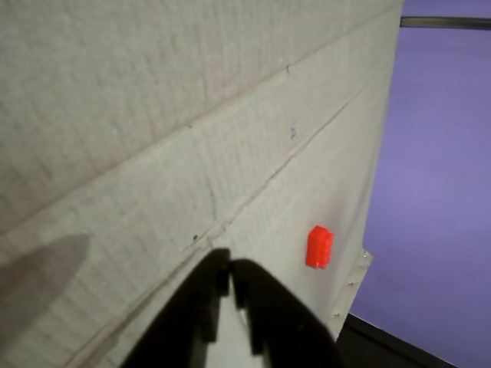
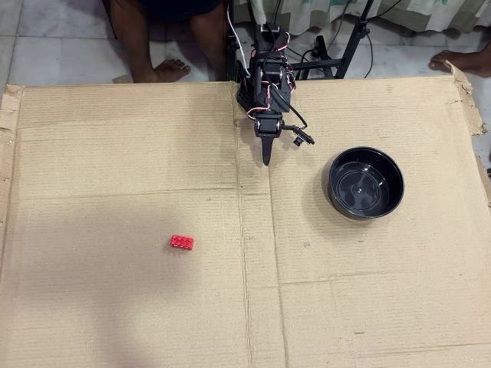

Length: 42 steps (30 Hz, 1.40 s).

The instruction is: Grasp a lego block and put it in the bin.

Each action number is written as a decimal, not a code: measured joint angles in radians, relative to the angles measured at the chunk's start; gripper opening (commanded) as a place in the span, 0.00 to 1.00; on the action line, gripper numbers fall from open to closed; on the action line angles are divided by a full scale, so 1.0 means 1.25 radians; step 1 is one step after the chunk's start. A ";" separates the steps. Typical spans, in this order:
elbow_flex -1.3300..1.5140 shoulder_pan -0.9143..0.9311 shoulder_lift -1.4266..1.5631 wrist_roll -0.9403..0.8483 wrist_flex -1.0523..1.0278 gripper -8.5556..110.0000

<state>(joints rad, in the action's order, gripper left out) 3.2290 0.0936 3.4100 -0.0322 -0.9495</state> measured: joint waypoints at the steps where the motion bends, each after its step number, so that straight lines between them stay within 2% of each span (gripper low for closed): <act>1: 0.000 0.000 0.000 0.000 0.000 0.08; 33: -0.021 0.002 -0.002 0.002 -0.007 0.08; 42: -0.187 0.001 -0.204 0.002 0.011 0.08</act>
<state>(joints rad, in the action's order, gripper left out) 2.9959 0.0951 3.1554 -0.0291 -0.9357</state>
